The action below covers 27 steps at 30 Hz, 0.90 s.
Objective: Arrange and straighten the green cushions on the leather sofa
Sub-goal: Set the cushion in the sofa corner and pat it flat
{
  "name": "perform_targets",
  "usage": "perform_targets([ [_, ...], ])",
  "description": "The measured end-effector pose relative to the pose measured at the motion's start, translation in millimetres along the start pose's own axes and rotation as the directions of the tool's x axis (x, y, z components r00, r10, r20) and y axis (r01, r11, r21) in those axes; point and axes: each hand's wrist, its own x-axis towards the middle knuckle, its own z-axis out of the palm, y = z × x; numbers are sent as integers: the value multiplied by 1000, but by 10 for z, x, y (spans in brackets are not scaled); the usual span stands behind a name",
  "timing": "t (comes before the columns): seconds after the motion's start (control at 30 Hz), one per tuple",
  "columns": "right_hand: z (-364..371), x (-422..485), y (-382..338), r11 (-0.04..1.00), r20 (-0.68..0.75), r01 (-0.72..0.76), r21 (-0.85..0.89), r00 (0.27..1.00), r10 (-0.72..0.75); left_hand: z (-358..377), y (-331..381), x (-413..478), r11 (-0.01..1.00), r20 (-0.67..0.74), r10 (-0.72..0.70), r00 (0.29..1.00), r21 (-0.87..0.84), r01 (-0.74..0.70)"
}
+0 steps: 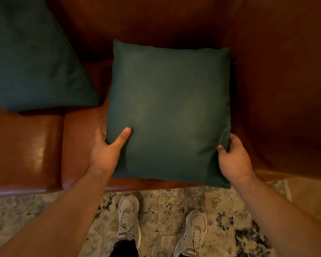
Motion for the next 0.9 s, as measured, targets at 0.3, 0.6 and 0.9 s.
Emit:
perform_targets([
  [0.3, 400, -404, -1174, 694, -103, 585, -420, 729, -677, -332, -169, 217, 978, -6, 42, 999, 205, -40],
  [0.6, 943, -350, -1832, 459, 75, 582, -671, 669, -740, -416, -394, 246, 996, 105, 66, 992, 47, -71],
  [0.9, 1455, 60, -2435, 403, 112, 542, -737, 687, -718, -552, -653, 436, 1000, 186, 26, 982, -13, -24],
])
